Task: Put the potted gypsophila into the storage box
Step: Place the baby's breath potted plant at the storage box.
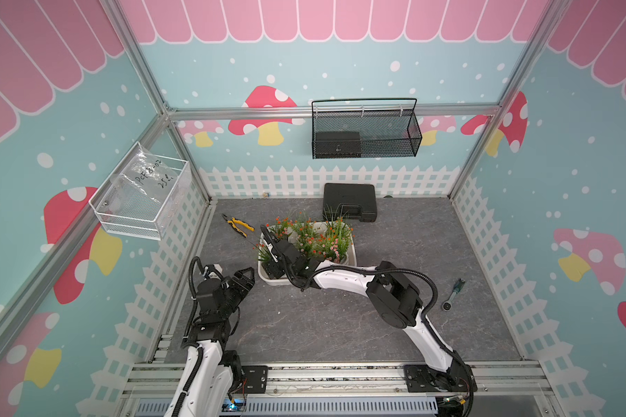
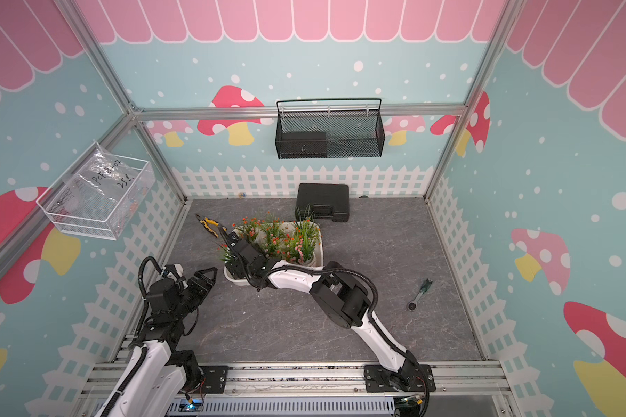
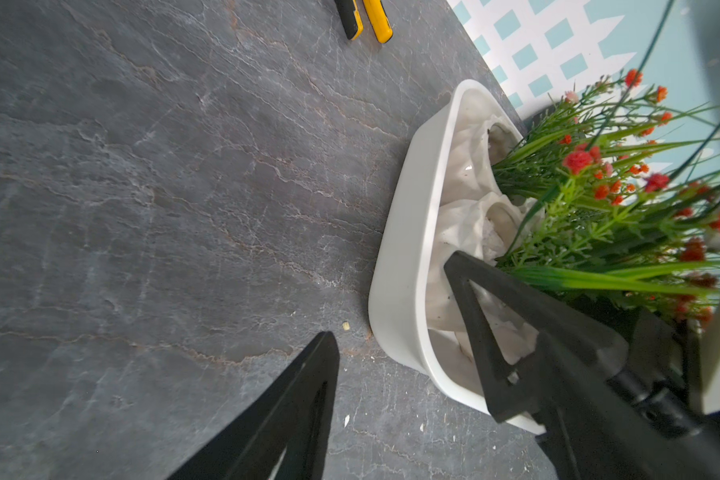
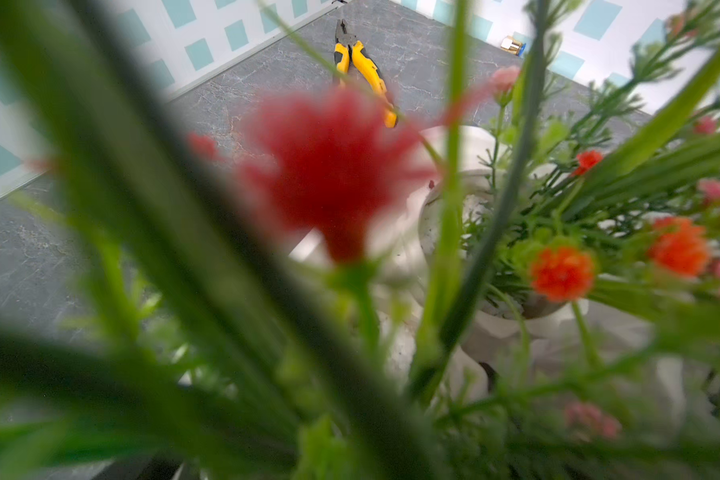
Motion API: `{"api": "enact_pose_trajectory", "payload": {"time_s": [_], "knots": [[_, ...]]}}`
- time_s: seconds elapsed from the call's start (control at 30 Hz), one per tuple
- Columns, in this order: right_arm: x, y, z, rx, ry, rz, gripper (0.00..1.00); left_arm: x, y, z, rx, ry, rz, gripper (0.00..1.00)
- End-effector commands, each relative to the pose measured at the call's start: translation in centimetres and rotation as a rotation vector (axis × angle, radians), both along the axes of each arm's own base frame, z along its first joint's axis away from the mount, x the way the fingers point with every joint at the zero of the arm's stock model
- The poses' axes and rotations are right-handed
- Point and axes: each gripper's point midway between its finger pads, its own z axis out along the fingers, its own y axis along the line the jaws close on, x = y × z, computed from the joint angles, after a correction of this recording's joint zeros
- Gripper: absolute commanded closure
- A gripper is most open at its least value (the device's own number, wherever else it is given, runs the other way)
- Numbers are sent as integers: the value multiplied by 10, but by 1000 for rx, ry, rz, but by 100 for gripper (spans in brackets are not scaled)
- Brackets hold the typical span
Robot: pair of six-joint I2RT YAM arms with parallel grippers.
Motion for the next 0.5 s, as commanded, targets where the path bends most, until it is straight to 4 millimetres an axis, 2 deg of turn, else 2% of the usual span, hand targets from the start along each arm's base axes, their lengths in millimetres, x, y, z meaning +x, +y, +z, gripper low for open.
{"api": "enact_pose_trajectory", "payload": {"time_s": [0.0,0.13,0.27,0.47], "knots": [[3,7,5,32,2,-30,28,4,2,15,18,-30,-6,23],[3,5,9,16,8,-27,15,6,4,16,21,-32,2,23],[-1,2,28,32,4,-24,10,7,6,18,29,-38,10,22],[-19,-13,88,94,-45,3,9,16,12,22,52,-46,26,20]]}}
